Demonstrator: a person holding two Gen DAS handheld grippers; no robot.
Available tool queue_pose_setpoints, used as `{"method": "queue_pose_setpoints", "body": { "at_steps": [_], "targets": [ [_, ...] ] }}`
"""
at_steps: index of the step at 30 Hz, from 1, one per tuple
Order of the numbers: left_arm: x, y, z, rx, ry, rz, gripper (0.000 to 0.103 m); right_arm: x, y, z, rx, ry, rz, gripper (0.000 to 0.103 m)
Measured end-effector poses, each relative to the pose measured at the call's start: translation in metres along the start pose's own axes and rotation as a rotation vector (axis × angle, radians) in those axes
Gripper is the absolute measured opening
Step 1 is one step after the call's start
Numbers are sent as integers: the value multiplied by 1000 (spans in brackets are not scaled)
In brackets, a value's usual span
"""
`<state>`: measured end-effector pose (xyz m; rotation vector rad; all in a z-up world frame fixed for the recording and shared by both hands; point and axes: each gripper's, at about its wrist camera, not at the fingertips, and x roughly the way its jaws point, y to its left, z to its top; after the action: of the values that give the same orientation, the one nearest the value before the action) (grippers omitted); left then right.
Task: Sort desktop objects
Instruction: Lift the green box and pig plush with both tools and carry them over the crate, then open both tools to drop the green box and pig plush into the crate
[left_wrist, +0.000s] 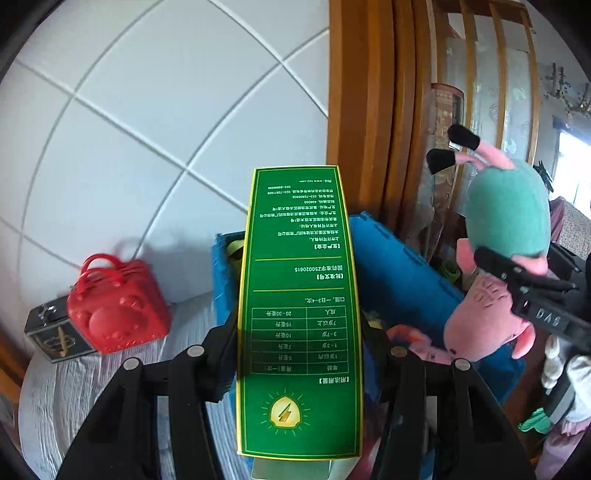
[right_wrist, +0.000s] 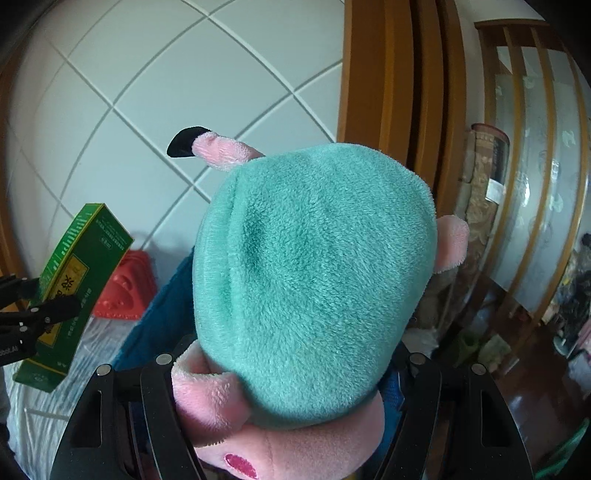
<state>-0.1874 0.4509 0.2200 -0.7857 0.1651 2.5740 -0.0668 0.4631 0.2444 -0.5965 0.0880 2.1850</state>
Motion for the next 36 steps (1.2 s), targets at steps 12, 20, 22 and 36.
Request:
{"method": "queue_pose_setpoints", "body": {
  "at_steps": [12,20,22,36],
  "targets": [
    [180,-66,82,-22,184,7,53,172,-56,25,-37,122,-23,74],
    [277,-55,63,-36,302,19,52,263,-44,25,-83,243,-39,73],
    [295,-57,59,-7,324,55,52,282,-37,19,-109,271,-50,73],
    [337,-46,41,8,401,118,53,342,-26,-1,-251,323,-13,75]
  ]
}}
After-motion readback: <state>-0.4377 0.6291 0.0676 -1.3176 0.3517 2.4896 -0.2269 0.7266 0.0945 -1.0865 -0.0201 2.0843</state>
